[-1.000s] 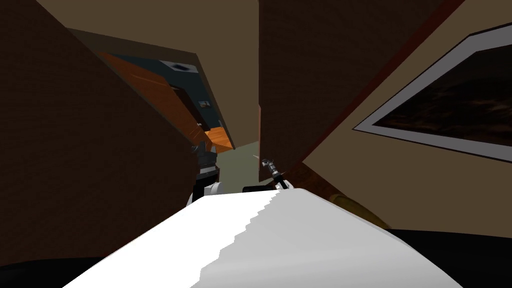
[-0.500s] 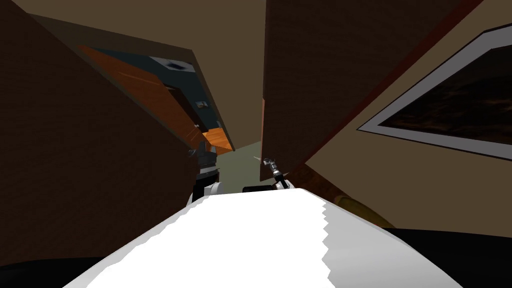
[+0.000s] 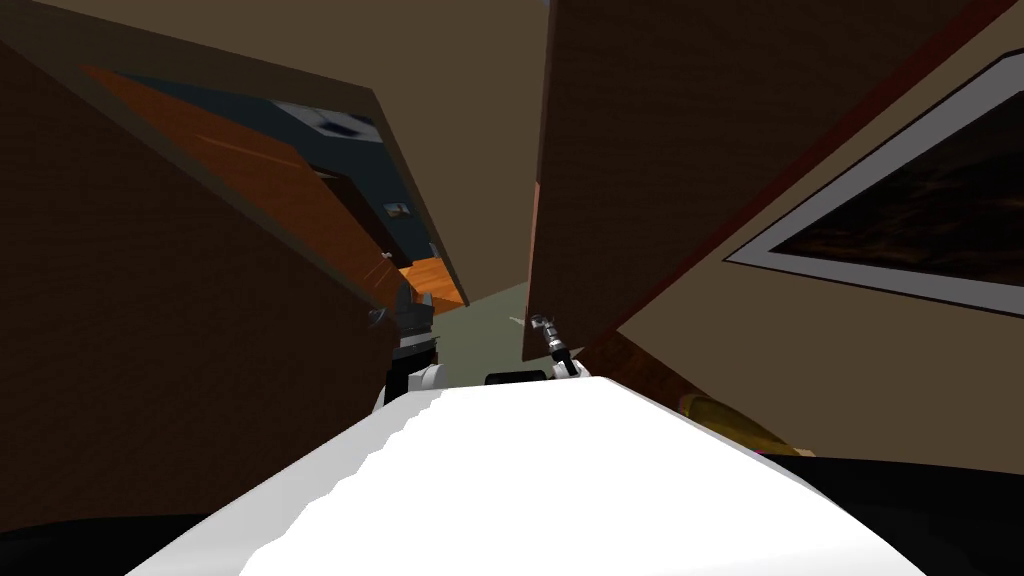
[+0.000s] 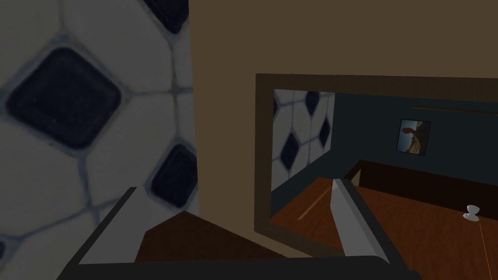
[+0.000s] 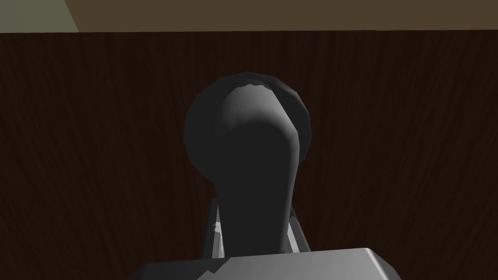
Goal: Push the door open
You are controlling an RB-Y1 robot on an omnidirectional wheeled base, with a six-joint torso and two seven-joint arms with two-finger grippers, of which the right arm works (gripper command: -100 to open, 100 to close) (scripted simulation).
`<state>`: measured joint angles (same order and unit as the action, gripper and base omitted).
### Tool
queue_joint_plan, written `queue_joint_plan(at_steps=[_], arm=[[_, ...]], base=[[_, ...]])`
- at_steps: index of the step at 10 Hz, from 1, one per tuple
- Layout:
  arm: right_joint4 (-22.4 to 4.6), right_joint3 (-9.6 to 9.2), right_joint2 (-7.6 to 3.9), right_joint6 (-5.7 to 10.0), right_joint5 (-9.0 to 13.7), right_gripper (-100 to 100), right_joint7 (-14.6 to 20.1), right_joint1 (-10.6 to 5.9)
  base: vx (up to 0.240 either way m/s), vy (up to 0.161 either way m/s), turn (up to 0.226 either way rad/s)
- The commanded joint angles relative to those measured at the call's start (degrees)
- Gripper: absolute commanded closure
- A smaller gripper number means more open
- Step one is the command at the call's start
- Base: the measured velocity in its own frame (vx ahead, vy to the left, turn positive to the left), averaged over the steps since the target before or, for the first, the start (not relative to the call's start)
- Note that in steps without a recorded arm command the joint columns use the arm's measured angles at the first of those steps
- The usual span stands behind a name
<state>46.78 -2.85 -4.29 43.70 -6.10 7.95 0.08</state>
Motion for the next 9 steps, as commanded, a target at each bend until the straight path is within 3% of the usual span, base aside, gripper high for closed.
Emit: queue_joint_plan(at_steps=[1,9], arm=[[-0.3,1.76,-0.14,-0.08,0.8,100,-0.6,-0.91],[-2.0,6.66,1.53,-0.49,3.2,100,-3.2,-2.14]], base=[[0.152,0.132,-0.054],[0.174,0.108,-0.058]])
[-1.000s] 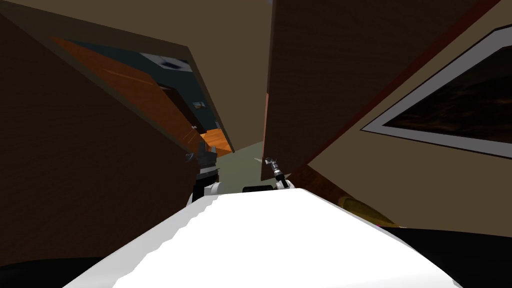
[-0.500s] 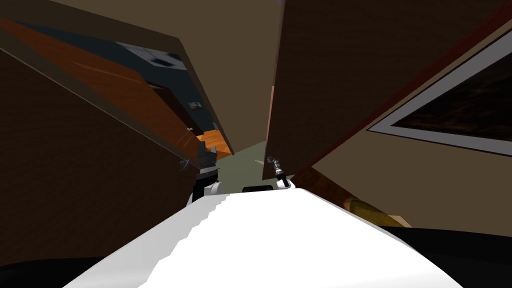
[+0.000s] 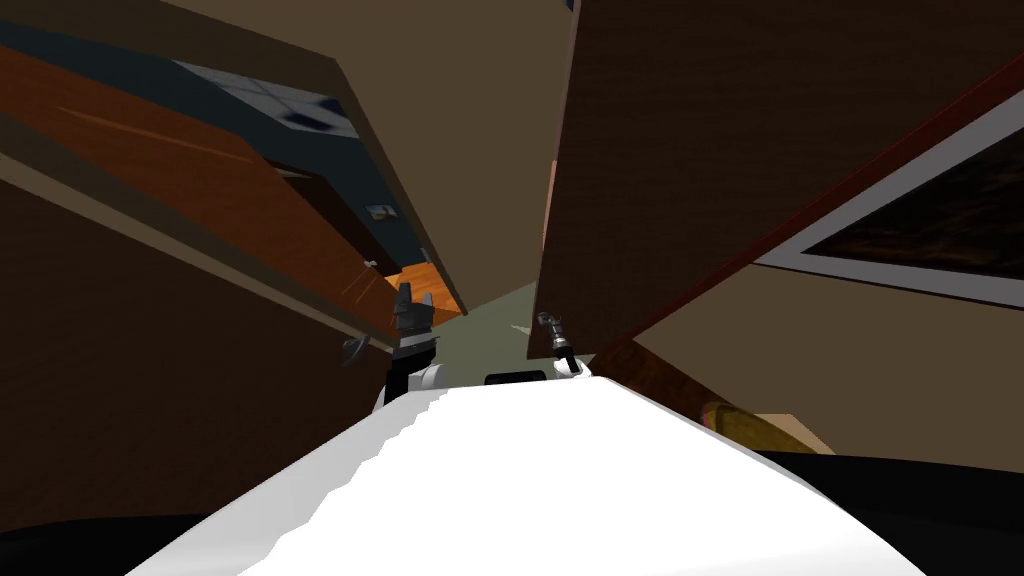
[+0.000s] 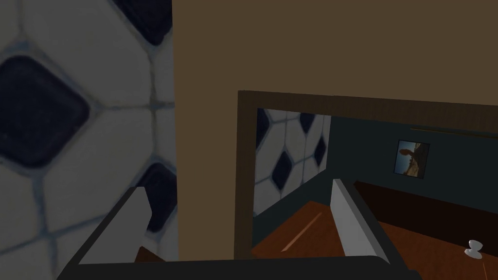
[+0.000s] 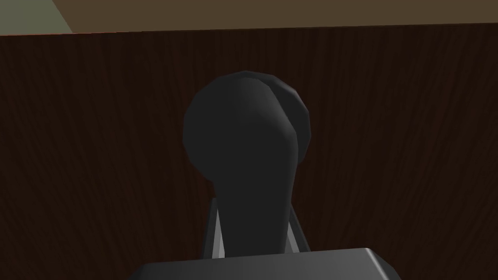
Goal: Push the door open
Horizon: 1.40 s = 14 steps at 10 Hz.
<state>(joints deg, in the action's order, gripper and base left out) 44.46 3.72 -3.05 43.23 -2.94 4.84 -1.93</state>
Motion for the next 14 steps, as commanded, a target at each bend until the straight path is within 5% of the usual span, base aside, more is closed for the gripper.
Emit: queue_joint_plan(at_steps=[1,14], arm=[[0.0,0.0,0.0,0.0,0.0,100,0.0,0.0],[-0.9,7.97,-1.62,0.19,4.1,100,-2.9,-0.52]], base=[[0.08,0.028,-0.023],[0.187,0.057,-0.053]])
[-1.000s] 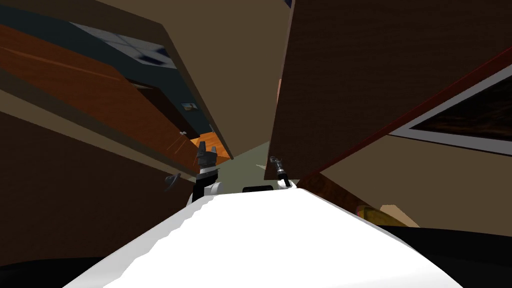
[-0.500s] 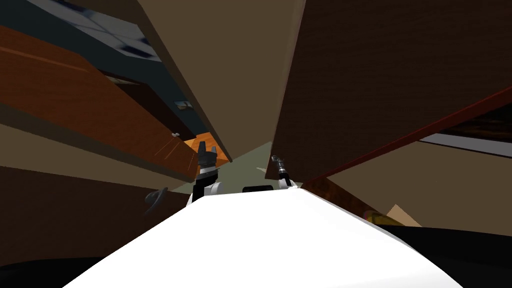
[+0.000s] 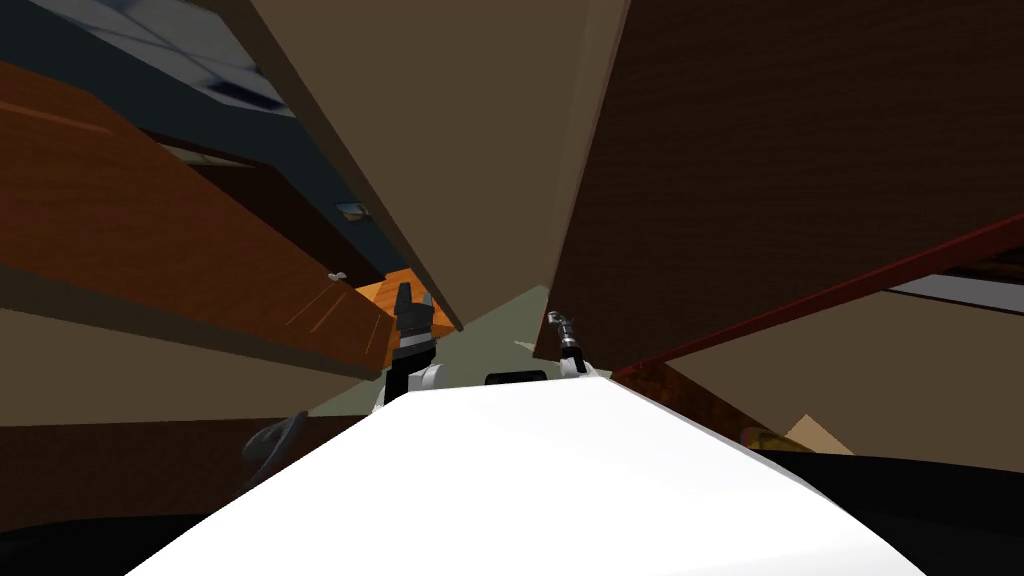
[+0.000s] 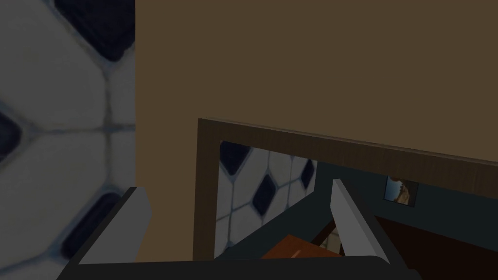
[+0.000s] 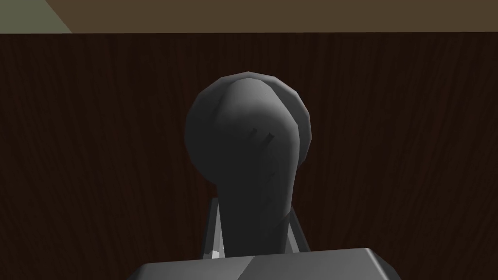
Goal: Push the door open
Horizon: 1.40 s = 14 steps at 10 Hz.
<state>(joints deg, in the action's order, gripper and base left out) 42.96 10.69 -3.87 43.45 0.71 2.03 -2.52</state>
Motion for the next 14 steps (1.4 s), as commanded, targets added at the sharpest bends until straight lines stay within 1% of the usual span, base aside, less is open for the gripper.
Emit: queue_joint_plan(at_steps=[1,2,7,11,12,13,14], arm=[[0.5,1.78,-0.81,-0.01,0.8,100,-0.3,0.03],[0.5,2.17,-0.82,-0.01,1.0,100,-0.5,0.01],[0.0,6.06,-0.58,0.04,3.0,100,-1.9,-0.18],[-0.3,8.1,-0.2,0.06,4.1,100,-2.7,-0.28],[-0.3,8.36,-0.13,0.06,4.2,100,-2.8,-0.29],[-0.9,8.36,-0.39,0.16,4.2,100,-2.7,-0.23],[-0.8,9.39,-0.79,0.22,4.7,100,-3.0,-0.22]], base=[[0.174,0.075,-0.091],[0.178,0.062,-0.074],[0.192,0.074,-0.077],[0.203,0.073,-0.068],[0.192,0.057,-0.051],[0.078,0.016,-0.034],[0.119,-0.006,-0.035]])
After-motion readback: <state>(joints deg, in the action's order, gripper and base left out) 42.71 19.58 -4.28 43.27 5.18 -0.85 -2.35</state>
